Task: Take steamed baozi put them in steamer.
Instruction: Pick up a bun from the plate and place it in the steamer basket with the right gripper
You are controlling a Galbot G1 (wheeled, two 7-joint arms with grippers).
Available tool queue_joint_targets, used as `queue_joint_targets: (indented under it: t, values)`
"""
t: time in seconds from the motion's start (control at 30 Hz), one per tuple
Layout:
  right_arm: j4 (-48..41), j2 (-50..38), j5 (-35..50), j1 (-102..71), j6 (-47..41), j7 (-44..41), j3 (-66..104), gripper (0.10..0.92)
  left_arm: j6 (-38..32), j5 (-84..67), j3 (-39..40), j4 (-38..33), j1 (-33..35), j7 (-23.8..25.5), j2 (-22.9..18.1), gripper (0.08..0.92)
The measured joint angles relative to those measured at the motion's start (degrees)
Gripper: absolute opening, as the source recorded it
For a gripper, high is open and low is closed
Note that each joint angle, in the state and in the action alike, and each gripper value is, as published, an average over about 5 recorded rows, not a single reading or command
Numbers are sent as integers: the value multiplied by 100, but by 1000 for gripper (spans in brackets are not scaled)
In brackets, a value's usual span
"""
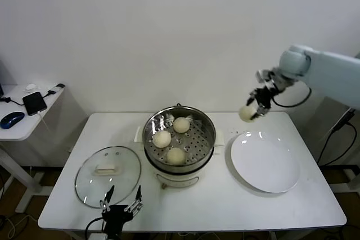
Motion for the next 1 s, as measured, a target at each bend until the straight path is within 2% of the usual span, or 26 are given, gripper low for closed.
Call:
queue_joint_targets:
  t: [0.17,0.37,1.0]
  values:
    - [474,562,971,580,-333,216,-350,619,-3,-27,-12,-33,2,0,2,823]
    - [766,1118,1551,569,-693,641,-517,619,-3,-40,-34,-38,3,4,-2,823]
    - [658,1597,1390,-754,-1193,1529,-332,638,30,-91,-43,27,-74,26,-23,823]
